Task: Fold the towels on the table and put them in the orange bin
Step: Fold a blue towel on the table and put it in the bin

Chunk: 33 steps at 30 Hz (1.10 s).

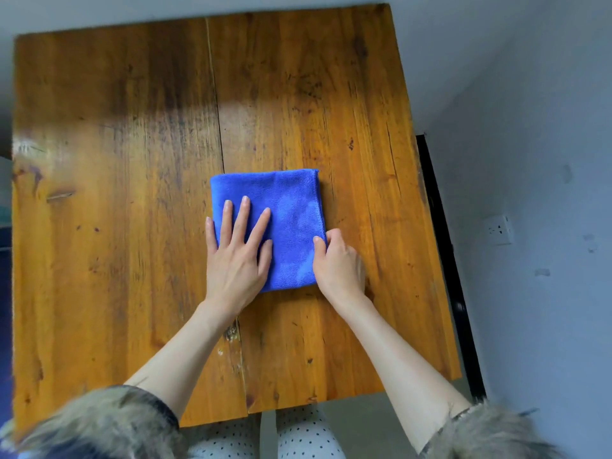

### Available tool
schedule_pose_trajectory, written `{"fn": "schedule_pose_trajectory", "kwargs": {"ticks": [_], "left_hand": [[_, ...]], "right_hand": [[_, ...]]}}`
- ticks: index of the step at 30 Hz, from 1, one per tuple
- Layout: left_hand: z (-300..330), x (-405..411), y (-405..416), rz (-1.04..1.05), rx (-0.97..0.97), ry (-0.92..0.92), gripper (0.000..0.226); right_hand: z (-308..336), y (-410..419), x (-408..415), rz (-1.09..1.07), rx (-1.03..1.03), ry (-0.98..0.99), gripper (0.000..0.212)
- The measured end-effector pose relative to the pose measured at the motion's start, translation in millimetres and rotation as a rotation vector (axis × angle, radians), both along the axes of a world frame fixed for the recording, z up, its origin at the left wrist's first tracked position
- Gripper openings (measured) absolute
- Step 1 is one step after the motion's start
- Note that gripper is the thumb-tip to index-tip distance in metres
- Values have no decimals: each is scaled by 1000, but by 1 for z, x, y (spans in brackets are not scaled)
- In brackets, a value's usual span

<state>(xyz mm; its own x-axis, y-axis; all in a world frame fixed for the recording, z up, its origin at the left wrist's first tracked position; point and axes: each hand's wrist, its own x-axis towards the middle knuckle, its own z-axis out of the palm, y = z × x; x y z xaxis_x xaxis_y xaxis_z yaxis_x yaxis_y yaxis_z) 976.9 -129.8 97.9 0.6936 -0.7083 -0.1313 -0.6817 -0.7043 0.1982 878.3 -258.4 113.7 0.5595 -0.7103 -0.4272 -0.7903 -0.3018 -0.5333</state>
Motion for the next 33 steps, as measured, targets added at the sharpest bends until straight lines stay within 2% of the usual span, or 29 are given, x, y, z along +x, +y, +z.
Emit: {"fn": "schedule_pose_trajectory", "kwargs": {"ticks": [5, 7, 10, 12, 15, 18, 24, 28, 30, 33], "left_hand": [[-3, -2, -5, 37, 84, 8, 61], [-1, -1, -5, 36, 73, 13, 62], [5, 6, -10, 13, 3, -2, 59], [6, 14, -15, 11, -35, -10, 57], [2, 28, -20, 8, -41, -27, 57], [-9, 33, -18, 2, -31, -54, 56], [-20, 33, -18, -4, -14, -84, 55], [-10, 33, -16, -8, -18, 20, 56], [-2, 28, -8, 27, -99, 84, 54], [8, 13, 14, 196, -250, 167, 53]], "right_hand": [[-1, -7, 3, -106, 100, -10, 19], [1, -4, 3, -94, -32, -103, 17], [3, -1, 9, 152, -418, -214, 35], [-1, -4, 21, 332, -547, -246, 45], [-15, -15, 40, 502, -527, -188, 52], [-32, -26, 44, 569, -465, -125, 57], [-40, -26, 44, 541, -389, -147, 59], [-31, -27, 41, 555, -341, -105, 58], [-23, -23, 32, 450, -300, -130, 54], [-9, -14, 18, 126, -275, -175, 43]]}}
